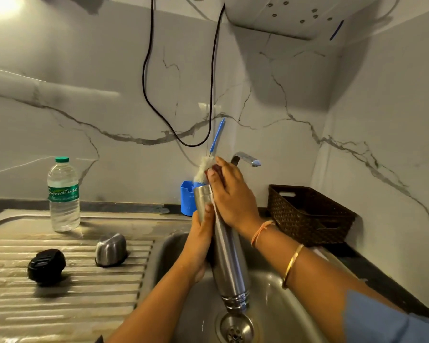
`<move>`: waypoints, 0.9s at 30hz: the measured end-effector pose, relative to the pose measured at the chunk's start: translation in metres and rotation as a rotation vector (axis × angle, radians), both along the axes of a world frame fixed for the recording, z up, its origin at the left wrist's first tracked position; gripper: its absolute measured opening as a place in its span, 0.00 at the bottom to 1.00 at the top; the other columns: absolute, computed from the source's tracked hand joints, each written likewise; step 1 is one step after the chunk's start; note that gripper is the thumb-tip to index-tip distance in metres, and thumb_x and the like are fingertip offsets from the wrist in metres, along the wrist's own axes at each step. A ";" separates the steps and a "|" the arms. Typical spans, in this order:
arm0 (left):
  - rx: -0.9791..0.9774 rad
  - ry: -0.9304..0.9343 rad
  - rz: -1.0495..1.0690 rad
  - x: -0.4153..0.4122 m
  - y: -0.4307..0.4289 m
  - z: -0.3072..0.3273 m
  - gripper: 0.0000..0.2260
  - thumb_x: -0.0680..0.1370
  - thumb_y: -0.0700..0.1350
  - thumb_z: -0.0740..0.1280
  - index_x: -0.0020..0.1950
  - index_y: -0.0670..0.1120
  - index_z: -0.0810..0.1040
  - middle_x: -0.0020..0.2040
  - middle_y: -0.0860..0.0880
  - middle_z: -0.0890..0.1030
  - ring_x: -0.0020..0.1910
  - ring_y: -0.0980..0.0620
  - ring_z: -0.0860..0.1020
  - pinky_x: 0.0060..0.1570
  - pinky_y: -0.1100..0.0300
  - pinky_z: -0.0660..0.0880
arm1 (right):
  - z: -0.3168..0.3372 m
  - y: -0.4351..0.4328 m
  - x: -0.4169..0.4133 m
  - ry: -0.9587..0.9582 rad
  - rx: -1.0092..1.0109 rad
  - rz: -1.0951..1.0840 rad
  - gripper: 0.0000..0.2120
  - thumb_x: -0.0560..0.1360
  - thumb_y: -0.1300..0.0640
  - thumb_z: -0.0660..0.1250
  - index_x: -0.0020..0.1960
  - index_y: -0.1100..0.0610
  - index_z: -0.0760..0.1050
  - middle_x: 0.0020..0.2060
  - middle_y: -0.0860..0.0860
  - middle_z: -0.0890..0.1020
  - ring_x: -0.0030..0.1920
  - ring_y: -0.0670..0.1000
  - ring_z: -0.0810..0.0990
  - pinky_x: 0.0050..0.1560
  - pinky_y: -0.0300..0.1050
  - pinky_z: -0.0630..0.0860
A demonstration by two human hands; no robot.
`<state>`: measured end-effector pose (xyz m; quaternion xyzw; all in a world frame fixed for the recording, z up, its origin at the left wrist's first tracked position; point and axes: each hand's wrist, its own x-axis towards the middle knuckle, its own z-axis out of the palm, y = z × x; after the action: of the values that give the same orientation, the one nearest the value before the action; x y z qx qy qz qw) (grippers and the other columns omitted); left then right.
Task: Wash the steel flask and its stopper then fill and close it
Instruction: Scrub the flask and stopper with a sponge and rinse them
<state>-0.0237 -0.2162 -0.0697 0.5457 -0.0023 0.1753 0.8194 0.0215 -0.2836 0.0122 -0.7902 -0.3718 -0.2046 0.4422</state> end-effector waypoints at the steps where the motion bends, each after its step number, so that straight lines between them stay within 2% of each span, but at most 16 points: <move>1: 0.016 -0.016 0.026 0.000 0.000 -0.002 0.38 0.61 0.72 0.68 0.64 0.52 0.70 0.55 0.43 0.81 0.51 0.46 0.82 0.49 0.51 0.79 | -0.005 -0.001 -0.003 0.018 0.015 0.016 0.23 0.81 0.46 0.52 0.74 0.50 0.59 0.69 0.49 0.67 0.66 0.49 0.70 0.58 0.40 0.69; 3: 0.011 -0.038 0.039 0.000 -0.002 -0.006 0.41 0.57 0.70 0.73 0.64 0.54 0.69 0.55 0.43 0.81 0.53 0.45 0.82 0.51 0.49 0.79 | -0.013 -0.004 -0.005 0.079 0.062 0.054 0.24 0.81 0.46 0.51 0.75 0.48 0.56 0.70 0.48 0.66 0.67 0.48 0.69 0.59 0.40 0.69; 5: -0.074 -0.065 0.036 -0.001 -0.001 -0.003 0.35 0.63 0.64 0.72 0.66 0.53 0.69 0.56 0.43 0.81 0.53 0.45 0.81 0.50 0.48 0.79 | -0.023 -0.009 -0.007 0.175 0.087 0.098 0.23 0.80 0.43 0.49 0.74 0.46 0.59 0.69 0.47 0.69 0.66 0.48 0.71 0.62 0.44 0.69; 7: -0.197 -0.061 0.043 0.000 0.005 0.002 0.32 0.67 0.62 0.70 0.67 0.50 0.70 0.56 0.41 0.81 0.52 0.43 0.82 0.45 0.49 0.80 | -0.040 -0.018 -0.007 0.290 0.080 0.140 0.21 0.79 0.40 0.48 0.65 0.45 0.69 0.59 0.47 0.78 0.58 0.48 0.77 0.61 0.49 0.73; 9: -0.294 -0.039 0.114 0.000 0.015 0.006 0.38 0.62 0.65 0.72 0.67 0.48 0.70 0.55 0.40 0.81 0.49 0.43 0.83 0.39 0.53 0.80 | -0.065 -0.029 -0.012 0.399 0.062 0.140 0.19 0.78 0.39 0.49 0.55 0.47 0.74 0.48 0.45 0.81 0.50 0.47 0.80 0.56 0.46 0.75; 10: -0.330 -0.027 0.157 0.000 0.019 0.008 0.40 0.60 0.66 0.72 0.67 0.47 0.70 0.55 0.40 0.81 0.48 0.43 0.82 0.37 0.54 0.79 | -0.077 -0.034 -0.015 0.433 0.042 0.119 0.19 0.77 0.38 0.48 0.53 0.46 0.74 0.46 0.44 0.80 0.50 0.47 0.79 0.55 0.44 0.74; 12: -0.378 0.009 0.220 0.000 0.022 0.009 0.39 0.60 0.66 0.70 0.66 0.48 0.69 0.54 0.41 0.81 0.47 0.44 0.81 0.37 0.54 0.78 | -0.095 -0.041 -0.022 0.444 0.011 0.073 0.17 0.77 0.39 0.49 0.56 0.42 0.72 0.51 0.44 0.79 0.53 0.45 0.77 0.59 0.44 0.73; 13: -0.395 0.032 0.244 0.000 0.021 0.008 0.38 0.61 0.66 0.69 0.66 0.48 0.69 0.53 0.41 0.80 0.47 0.44 0.81 0.38 0.54 0.77 | -0.100 -0.043 -0.024 0.411 -0.023 0.039 0.17 0.78 0.40 0.49 0.60 0.41 0.70 0.56 0.44 0.78 0.55 0.44 0.76 0.61 0.44 0.72; 15: -0.416 0.061 0.293 0.001 0.020 0.005 0.33 0.67 0.66 0.66 0.65 0.49 0.67 0.53 0.41 0.80 0.47 0.43 0.80 0.40 0.52 0.77 | -0.101 -0.042 -0.030 0.248 -0.115 -0.012 0.23 0.79 0.41 0.48 0.72 0.45 0.61 0.66 0.45 0.71 0.61 0.45 0.73 0.63 0.42 0.71; 17: -0.378 0.057 0.324 0.002 0.019 0.003 0.31 0.69 0.66 0.65 0.65 0.51 0.66 0.52 0.40 0.79 0.46 0.42 0.81 0.42 0.49 0.78 | -0.093 -0.035 -0.036 0.070 -0.173 -0.003 0.27 0.79 0.38 0.46 0.75 0.47 0.54 0.70 0.45 0.66 0.63 0.45 0.73 0.61 0.44 0.74; 18: -0.329 0.050 0.308 0.001 0.017 0.003 0.33 0.68 0.69 0.65 0.65 0.50 0.67 0.53 0.39 0.80 0.47 0.40 0.81 0.44 0.47 0.79 | -0.088 -0.029 -0.036 0.005 -0.177 0.008 0.29 0.78 0.36 0.44 0.76 0.47 0.53 0.70 0.45 0.65 0.63 0.45 0.73 0.59 0.44 0.75; 20: -0.190 0.018 0.234 -0.001 0.009 0.002 0.38 0.64 0.72 0.66 0.65 0.48 0.69 0.55 0.38 0.80 0.50 0.39 0.82 0.51 0.42 0.78 | -0.075 -0.017 -0.033 -0.061 -0.117 -0.006 0.32 0.76 0.34 0.41 0.75 0.48 0.54 0.70 0.47 0.66 0.62 0.46 0.74 0.57 0.45 0.77; 22: -0.097 -0.027 0.187 -0.005 -0.002 0.002 0.31 0.69 0.69 0.63 0.62 0.48 0.73 0.55 0.38 0.81 0.52 0.39 0.81 0.55 0.41 0.76 | -0.054 -0.007 -0.025 -0.080 0.002 -0.033 0.30 0.77 0.36 0.44 0.74 0.50 0.57 0.69 0.48 0.67 0.62 0.47 0.74 0.56 0.43 0.76; 24: -0.061 -0.018 0.169 -0.005 -0.010 0.001 0.23 0.72 0.63 0.60 0.58 0.48 0.75 0.53 0.38 0.81 0.53 0.39 0.80 0.56 0.42 0.76 | -0.026 -0.006 -0.016 -0.047 0.095 -0.038 0.23 0.81 0.44 0.51 0.72 0.52 0.63 0.64 0.48 0.71 0.59 0.46 0.74 0.52 0.35 0.72; 25: -0.026 0.002 0.161 -0.004 -0.011 0.000 0.22 0.72 0.62 0.59 0.56 0.48 0.75 0.52 0.37 0.81 0.53 0.38 0.80 0.56 0.43 0.76 | -0.014 -0.006 -0.010 0.005 0.128 -0.028 0.20 0.81 0.47 0.53 0.70 0.53 0.66 0.60 0.47 0.72 0.55 0.44 0.74 0.49 0.32 0.70; 27: 0.050 0.022 0.147 -0.002 -0.012 0.002 0.27 0.70 0.66 0.61 0.58 0.48 0.73 0.53 0.38 0.81 0.53 0.40 0.80 0.56 0.45 0.77 | 0.006 -0.008 0.000 0.164 0.186 0.022 0.17 0.81 0.47 0.53 0.65 0.53 0.71 0.51 0.45 0.74 0.45 0.39 0.73 0.46 0.30 0.70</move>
<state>-0.0261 -0.2284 -0.0673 0.5665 0.0426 0.2290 0.7904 0.0211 -0.2920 0.0180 -0.7557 -0.3225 -0.1681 0.5446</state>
